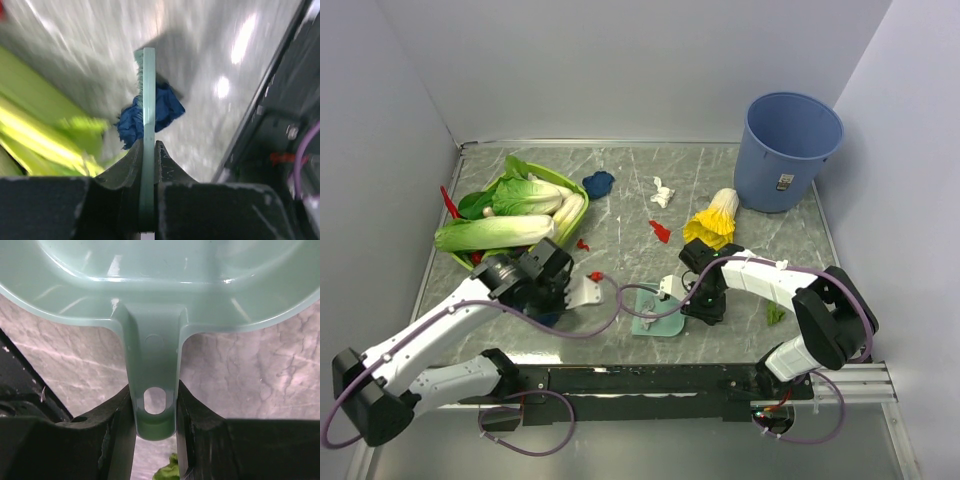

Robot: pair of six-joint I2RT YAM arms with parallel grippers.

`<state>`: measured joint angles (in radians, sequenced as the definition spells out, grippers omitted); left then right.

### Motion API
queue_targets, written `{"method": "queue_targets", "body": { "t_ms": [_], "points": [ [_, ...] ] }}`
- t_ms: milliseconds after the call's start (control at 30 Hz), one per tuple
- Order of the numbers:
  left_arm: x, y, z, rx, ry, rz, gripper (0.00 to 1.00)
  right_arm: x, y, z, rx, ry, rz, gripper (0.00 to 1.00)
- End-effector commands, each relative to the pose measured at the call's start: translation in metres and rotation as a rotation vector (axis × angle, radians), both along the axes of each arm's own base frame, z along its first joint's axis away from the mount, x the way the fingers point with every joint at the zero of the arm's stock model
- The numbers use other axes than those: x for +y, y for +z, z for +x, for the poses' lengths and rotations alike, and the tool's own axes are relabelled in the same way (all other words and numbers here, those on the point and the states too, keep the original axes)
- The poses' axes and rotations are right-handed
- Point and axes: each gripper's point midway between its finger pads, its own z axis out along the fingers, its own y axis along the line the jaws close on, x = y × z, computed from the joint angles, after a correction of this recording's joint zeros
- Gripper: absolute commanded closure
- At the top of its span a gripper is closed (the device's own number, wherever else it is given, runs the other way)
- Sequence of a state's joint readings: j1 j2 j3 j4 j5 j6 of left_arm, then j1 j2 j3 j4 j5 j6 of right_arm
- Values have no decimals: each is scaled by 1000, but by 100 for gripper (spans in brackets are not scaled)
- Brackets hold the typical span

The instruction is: Sweep away the paper scraps from the table

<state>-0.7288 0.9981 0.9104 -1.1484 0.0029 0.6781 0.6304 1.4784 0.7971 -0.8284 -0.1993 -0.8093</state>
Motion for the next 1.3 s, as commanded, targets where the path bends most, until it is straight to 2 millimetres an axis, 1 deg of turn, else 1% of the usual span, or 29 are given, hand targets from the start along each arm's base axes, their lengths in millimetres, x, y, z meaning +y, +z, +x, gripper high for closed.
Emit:
{"method": "queue_targets", "body": {
  "t_ms": [0,33,67,100,133,167,233,300,333,367,400,433,467,533,567,633,667,733,767,800,867,1000,1033,1100,1133,1167,1200,1233,1267],
  "points": [
    [-86,30,19,20,-72,-350,99,-8,7,-6,32,-4,-48,100],
    [-102,40,24,19,-83,-416,99,-7,8,-6,35,-7,-45,100],
    [-117,56,29,21,-95,-470,99,-7,8,-7,40,-14,-46,100],
    [-126,67,30,30,-109,-511,99,-6,7,-8,47,-16,-44,100],
    [-137,79,26,56,-135,-562,99,-7,7,-10,53,-26,-44,100],
    [-144,95,32,38,-141,-590,99,-7,7,-10,55,-31,-43,100],
    [-146,108,32,35,-142,-609,99,-9,5,-13,57,-43,-49,100],
    [-141,121,28,15,-146,-616,99,-10,5,-14,58,-49,-51,100],
    [-137,124,31,-7,-112,-612,99,-11,4,-14,60,-52,-59,100],
    [-134,132,35,-50,-80,-630,99,-12,5,-14,59,-52,-66,100],
    [-131,132,36,-51,-14,-638,99,-13,5,-11,52,-54,-76,100],
    [-125,130,39,-66,31,-624,99,-13,6,-10,45,-48,-78,100],
    [-114,121,43,-90,92,-585,99,-14,7,-8,37,-48,-87,100],
    [-100,104,40,-68,158,-526,99,-13,9,-5,31,-50,-89,100],
    [-90,88,40,-69,199,-476,99,-13,10,-6,34,-51,-91,100],
    [-85,74,40,-47,264,-445,99,-11,11,-5,45,-60,-94,100],
    [-83,62,41,-30,295,-417,99,-13,10,-8,61,-59,-109,100],
    [-78,50,48,-29,377,-395,99,-13,10,-8,60,-50,-114,100],
    [-77,39,50,-14,397,-368,99,-11,9,-7,51,-44,-113,100],
    [-75,35,54,-23,426,-360,99,-13,8,-7,44,-39,-124,100],
    [-77,31,65,-32,456,-357,99,-15,6,-7,44,-37,-140,100],
    [-90,23,70,13,446,-361,99,-13,0,-11,49,-31,-143,100],
    [-98,22,68,46,422,-379,99,-12,-1,-11,52,-26,-142,100],
    [-111,20,73,67,388,-397,99,-7,-1,-9,47,-17,-137,100],
    [-121,25,74,80,361,-425,99,-4,-2,-7,44,-15,-130,100],
    [-128,23,76,96,343,-426,99,-2,-2,-6,48,-15,-130,100],
    [-135,26,77,96,312,-440,99,4,-1,-1,39,-18,-118,100],
    [-143,34,80,91,291,-459,99,7,0,1,43,-33,-112,100],
    [-152,33,78,124,265,-470,99,12,-2,-1,67,-38,-101,100]
  ]
}}
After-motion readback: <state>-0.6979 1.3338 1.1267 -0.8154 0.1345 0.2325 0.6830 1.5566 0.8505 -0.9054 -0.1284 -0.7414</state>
